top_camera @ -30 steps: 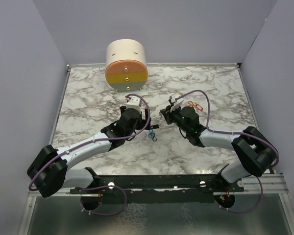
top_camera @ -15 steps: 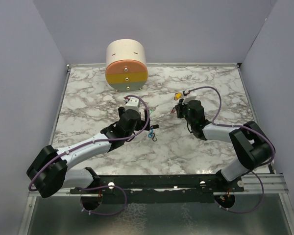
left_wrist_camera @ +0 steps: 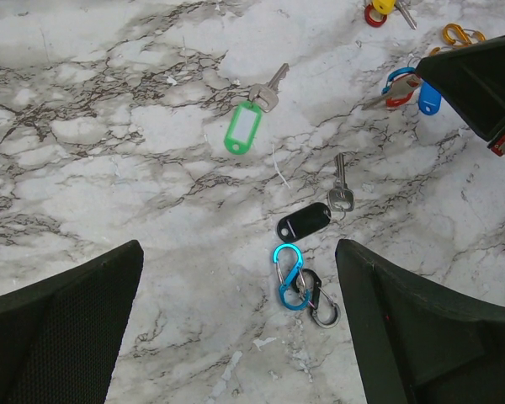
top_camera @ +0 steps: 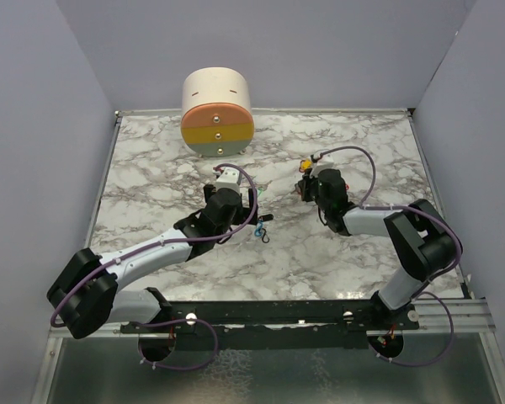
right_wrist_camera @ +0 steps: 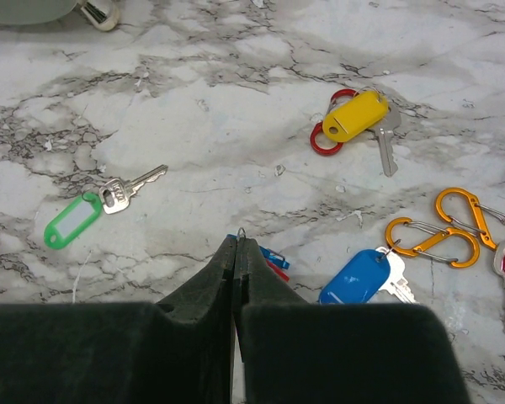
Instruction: Put the keys on the keyring
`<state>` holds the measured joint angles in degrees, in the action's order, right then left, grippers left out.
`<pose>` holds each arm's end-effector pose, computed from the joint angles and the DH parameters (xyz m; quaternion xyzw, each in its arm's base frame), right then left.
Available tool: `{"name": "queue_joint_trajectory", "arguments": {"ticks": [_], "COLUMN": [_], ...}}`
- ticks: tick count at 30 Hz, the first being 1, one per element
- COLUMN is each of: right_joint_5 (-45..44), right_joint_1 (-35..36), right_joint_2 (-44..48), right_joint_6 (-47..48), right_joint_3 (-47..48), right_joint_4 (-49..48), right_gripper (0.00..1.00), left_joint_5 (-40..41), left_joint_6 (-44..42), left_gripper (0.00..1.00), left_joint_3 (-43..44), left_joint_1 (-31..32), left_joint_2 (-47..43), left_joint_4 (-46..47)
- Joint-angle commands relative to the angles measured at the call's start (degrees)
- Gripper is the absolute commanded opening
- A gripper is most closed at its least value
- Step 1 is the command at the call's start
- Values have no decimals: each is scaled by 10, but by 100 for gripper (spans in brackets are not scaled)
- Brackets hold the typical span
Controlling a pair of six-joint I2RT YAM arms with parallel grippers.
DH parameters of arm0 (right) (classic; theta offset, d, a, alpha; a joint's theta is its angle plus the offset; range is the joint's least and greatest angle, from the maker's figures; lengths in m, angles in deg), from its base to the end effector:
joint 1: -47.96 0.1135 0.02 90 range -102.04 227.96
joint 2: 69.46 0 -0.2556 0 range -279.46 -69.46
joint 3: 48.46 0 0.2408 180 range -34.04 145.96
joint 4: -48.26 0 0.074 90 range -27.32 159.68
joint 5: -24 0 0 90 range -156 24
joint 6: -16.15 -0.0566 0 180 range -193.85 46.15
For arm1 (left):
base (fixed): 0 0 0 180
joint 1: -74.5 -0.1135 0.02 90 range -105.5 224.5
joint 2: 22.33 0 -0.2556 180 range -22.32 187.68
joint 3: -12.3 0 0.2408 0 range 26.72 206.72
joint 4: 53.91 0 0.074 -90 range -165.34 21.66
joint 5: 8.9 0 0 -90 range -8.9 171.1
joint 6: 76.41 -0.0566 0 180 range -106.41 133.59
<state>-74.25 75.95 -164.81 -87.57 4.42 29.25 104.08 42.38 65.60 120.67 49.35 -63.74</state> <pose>0.3047 0.1527 0.1536 -0.0644 0.8324 0.1386 0.5327 0.2094 -0.1862 0.2206 0.0259 0.8467 -0.1705 0.5033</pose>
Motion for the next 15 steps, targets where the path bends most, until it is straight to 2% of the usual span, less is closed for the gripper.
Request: {"name": "queue_joint_trajectory", "arguments": {"ticks": [1,12,13,15], "right_joint_5": [15,13,13,13], "right_joint_1": [-5,-12,-13,-15], "right_joint_2": [-13,-17,-20,-24], "right_joint_6": [-5,-4,-4,-6], "right_joint_3": [21,37,40,47], "right_joint_4": [-11,-1,1,9], "right_gripper": [1,1,2,12], "left_joint_5": [11,9,9,10], "left_joint_6": [3,2,2,1], "left_gripper": [99,99,99,99], "left_joint_3": [0,5,5,6], "left_joint_1": [-1,-1,-1,-1], "left_joint_2": [4,17,18,18], "left_joint_4": [8,8,9,9]}}
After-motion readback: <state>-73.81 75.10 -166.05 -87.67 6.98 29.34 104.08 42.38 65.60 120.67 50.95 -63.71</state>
